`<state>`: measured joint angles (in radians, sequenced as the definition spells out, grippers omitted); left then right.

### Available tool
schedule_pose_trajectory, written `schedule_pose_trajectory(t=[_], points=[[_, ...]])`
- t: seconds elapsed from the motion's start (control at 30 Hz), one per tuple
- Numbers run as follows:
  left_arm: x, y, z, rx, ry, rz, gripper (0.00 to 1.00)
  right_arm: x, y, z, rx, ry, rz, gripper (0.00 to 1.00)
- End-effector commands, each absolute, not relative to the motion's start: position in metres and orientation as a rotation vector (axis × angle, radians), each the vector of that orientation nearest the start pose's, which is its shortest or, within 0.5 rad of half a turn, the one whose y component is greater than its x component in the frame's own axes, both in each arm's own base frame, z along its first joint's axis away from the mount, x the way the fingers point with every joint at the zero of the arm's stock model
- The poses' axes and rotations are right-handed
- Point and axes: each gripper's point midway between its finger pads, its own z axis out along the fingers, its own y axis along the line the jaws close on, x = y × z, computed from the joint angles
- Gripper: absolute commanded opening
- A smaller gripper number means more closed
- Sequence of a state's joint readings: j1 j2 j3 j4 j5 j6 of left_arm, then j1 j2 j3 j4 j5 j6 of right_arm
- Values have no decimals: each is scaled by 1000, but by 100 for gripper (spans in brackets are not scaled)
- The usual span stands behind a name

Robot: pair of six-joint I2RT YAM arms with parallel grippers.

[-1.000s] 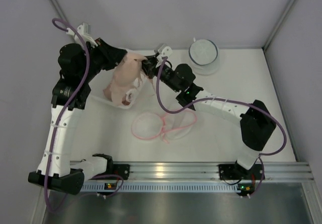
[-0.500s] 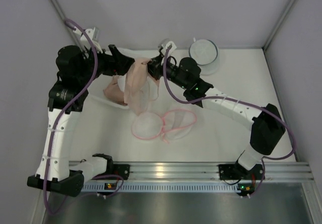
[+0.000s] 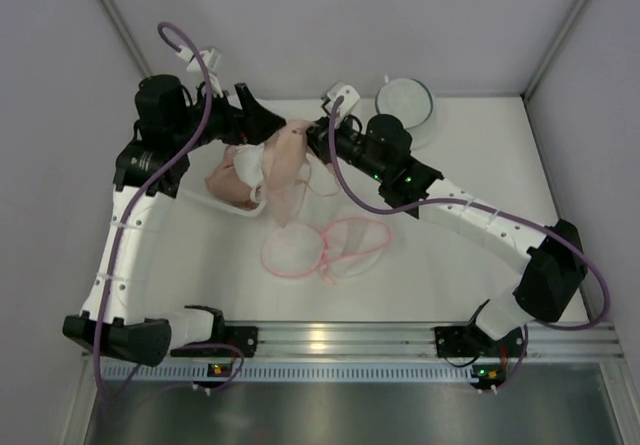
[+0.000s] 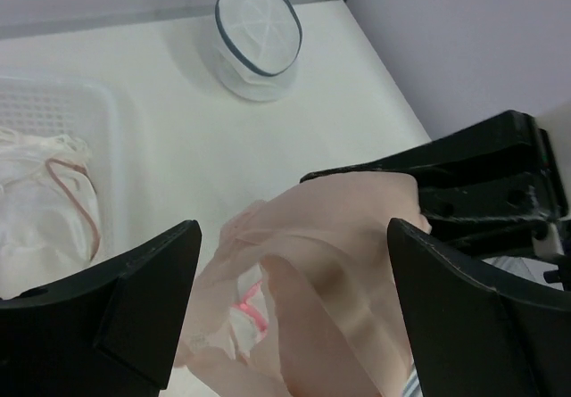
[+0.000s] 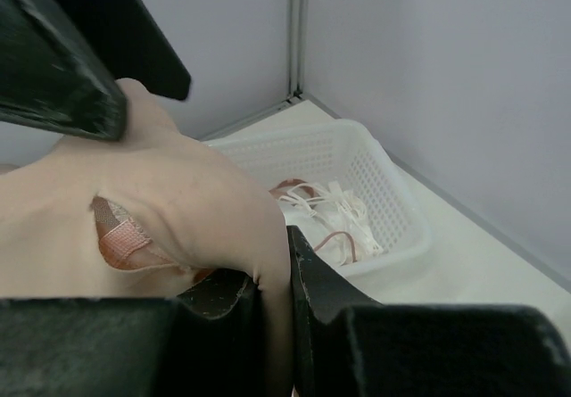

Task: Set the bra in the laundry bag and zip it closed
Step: Adjust the bra.

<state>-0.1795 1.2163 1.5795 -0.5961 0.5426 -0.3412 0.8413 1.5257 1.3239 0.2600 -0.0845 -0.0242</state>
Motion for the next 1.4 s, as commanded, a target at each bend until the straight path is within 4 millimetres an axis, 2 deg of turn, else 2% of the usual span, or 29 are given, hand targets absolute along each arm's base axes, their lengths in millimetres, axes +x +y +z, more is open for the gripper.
schedule_pose_trajectory(t=[0.0, 0.1, 0.2, 0.23, 0.3, 0.4, 0.57, 0.83, 0.9, 0.93, 1.0, 1.07, 1.1, 1.13, 1.2, 1.27, 1.3, 1.37], points=[[324, -173, 419, 234, 1825, -955, 91, 326, 381, 390, -703, 1306, 705, 13], [324, -181, 422, 220, 1825, -1031, 91, 328, 379, 389, -697, 1310, 692, 13], [311, -192, 431, 265, 1792, -1145, 91, 333, 378, 383, -690, 1328, 658, 13], [307, -195, 429, 274, 1794, -1177, 91, 336, 377, 383, -684, 1335, 647, 12], [300, -196, 439, 292, 1746, -1201, 91, 340, 376, 380, -674, 1346, 624, 12], [297, -196, 440, 285, 1740, -1211, 92, 348, 373, 377, -648, 1374, 592, 11], [295, -198, 434, 282, 1757, -1232, 91, 354, 371, 374, -620, 1397, 564, 10], [306, -199, 410, 231, 1817, -1229, 90, 350, 368, 383, -610, 1374, 585, 10], [307, -200, 410, 223, 1821, -1239, 87, 347, 368, 386, -615, 1366, 594, 9], [306, -201, 411, 230, 1817, -1256, 85, 347, 368, 386, -612, 1365, 594, 9], [307, -204, 419, 236, 1781, -1290, 66, 345, 368, 386, -618, 1361, 599, 9], [306, -207, 426, 243, 1751, -1316, 44, 345, 369, 384, -618, 1366, 598, 9], [306, -210, 427, 247, 1747, -1326, 26, 346, 369, 382, -618, 1370, 597, 9], [305, -211, 429, 254, 1741, -1335, 14, 346, 368, 381, -619, 1373, 595, 10], [302, -216, 432, 263, 1733, -1358, 0, 347, 369, 378, -622, 1380, 595, 10], [297, -216, 439, 275, 1702, -1372, 0, 343, 369, 377, -641, 1376, 609, 11], [296, -216, 444, 292, 1668, -1375, 0, 340, 370, 373, -657, 1380, 616, 16], [291, -217, 451, 308, 1645, -1402, 0, 326, 373, 377, -709, 1335, 678, 28]])
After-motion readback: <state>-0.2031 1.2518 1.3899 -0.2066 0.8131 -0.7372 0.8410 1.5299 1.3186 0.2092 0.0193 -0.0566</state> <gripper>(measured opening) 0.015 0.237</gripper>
